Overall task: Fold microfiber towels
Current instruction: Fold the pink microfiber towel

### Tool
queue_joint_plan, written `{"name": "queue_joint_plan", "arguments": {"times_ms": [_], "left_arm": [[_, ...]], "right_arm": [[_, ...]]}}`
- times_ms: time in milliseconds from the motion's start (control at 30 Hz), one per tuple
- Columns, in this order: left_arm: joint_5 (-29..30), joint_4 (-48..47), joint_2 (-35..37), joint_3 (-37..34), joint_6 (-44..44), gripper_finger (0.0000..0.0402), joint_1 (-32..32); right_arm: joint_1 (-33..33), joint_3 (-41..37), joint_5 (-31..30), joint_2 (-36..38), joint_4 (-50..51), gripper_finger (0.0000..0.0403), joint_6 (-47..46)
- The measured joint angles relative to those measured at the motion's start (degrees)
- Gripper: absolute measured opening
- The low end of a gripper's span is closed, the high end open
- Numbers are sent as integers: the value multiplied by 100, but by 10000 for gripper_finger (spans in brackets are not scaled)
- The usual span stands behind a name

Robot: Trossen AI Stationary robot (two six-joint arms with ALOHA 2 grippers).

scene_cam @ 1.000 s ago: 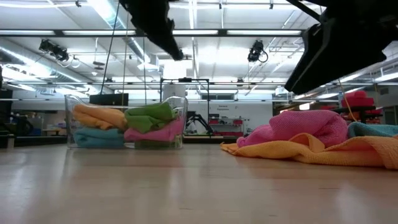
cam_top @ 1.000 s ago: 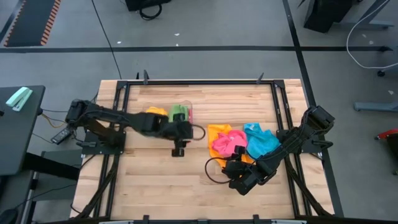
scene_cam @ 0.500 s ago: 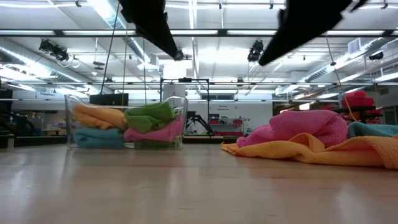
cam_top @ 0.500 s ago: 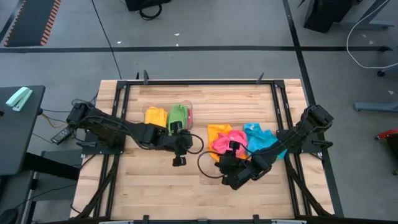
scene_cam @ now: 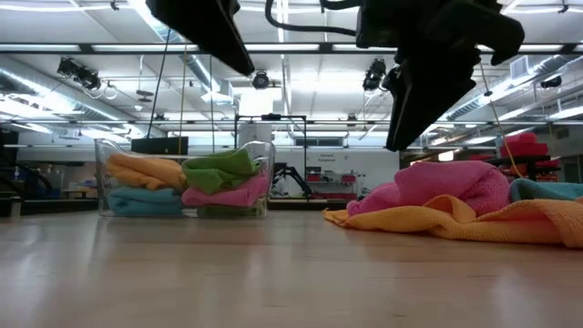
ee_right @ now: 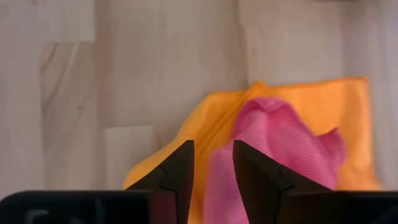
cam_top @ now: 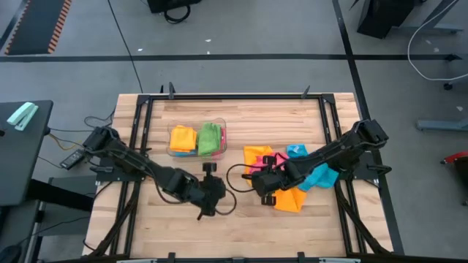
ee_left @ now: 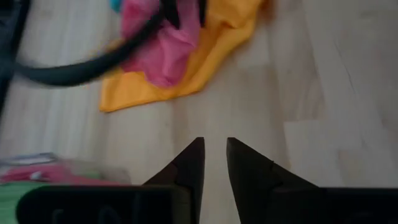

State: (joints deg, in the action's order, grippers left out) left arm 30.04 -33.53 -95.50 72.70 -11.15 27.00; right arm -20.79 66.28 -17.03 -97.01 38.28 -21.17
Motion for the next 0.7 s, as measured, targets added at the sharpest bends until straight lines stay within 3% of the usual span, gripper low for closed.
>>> {"name": "queue_joint_plan", "arguments": {"times_ms": [400, 600, 700], "left_arm": [[314, 505, -768, -4, 309, 52, 297], [431, 342, -766, -6, 560, 32, 420], [434, 893, -753, -347, 736, 23, 390]], "right_arm": [[501, -2, 196, 0, -20, 210, 421], [915, -2, 687, 0, 33, 223, 889], [1148, -5, 829, -41, 18, 220, 1135]]}}
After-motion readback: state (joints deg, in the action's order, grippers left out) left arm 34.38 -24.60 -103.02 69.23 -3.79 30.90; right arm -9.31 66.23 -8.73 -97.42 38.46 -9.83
